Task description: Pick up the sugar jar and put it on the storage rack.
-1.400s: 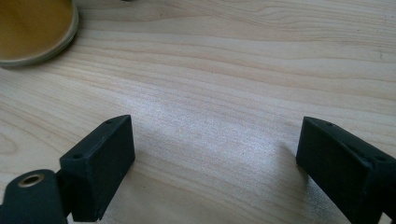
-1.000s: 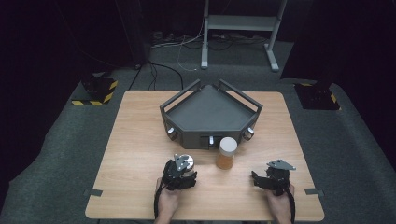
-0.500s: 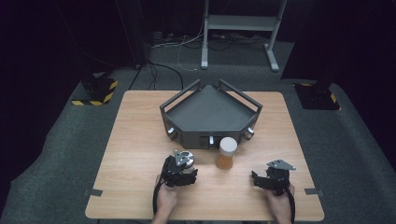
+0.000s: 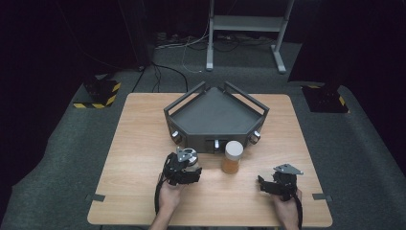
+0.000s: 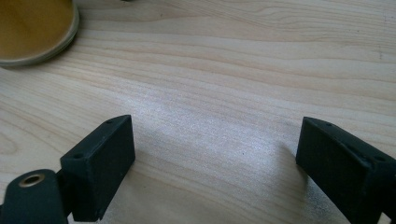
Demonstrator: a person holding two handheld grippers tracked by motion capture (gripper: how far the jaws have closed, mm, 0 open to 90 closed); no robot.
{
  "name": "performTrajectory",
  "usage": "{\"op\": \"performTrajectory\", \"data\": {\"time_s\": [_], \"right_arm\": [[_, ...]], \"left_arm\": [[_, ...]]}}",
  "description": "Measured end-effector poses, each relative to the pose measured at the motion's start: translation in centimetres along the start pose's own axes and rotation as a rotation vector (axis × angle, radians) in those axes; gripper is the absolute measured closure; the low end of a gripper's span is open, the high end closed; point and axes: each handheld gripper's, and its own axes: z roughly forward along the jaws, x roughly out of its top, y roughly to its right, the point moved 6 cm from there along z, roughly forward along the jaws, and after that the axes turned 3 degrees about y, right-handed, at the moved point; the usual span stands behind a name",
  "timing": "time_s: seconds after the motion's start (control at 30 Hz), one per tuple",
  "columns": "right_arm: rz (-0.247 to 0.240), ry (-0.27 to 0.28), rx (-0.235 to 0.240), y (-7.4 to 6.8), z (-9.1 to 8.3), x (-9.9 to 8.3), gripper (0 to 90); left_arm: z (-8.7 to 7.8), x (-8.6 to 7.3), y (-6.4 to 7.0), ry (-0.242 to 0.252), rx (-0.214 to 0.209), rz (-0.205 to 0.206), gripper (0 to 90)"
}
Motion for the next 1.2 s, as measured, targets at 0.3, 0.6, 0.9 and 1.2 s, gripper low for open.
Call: {"op": "performTrajectory", "data": {"time_s": [0.3,0.6,0.9,1.2], "right_arm": [[-0.002,0.0,0.0,0.0,0.0,0.0,11.5],[0.001,0.0,-0.001,0.0,0.0,0.0,11.4],[0.001,0.0,-0.001,0.0,0.0,0.0,11.3],[0.002,-0.001,-0.001,0.0,0.0,0.0,11.3]], "left_arm": [[-0.5,2.7,0.7,0.016,-0.017,0.008,31.4],[-0.8,5.5,1.5,0.042,-0.026,0.023,31.4],[-0.6,8.0,2.4,0.042,-0.033,0.032,31.5],[0.2,10.0,3.6,0.052,-0.026,0.052,31.4]]}}
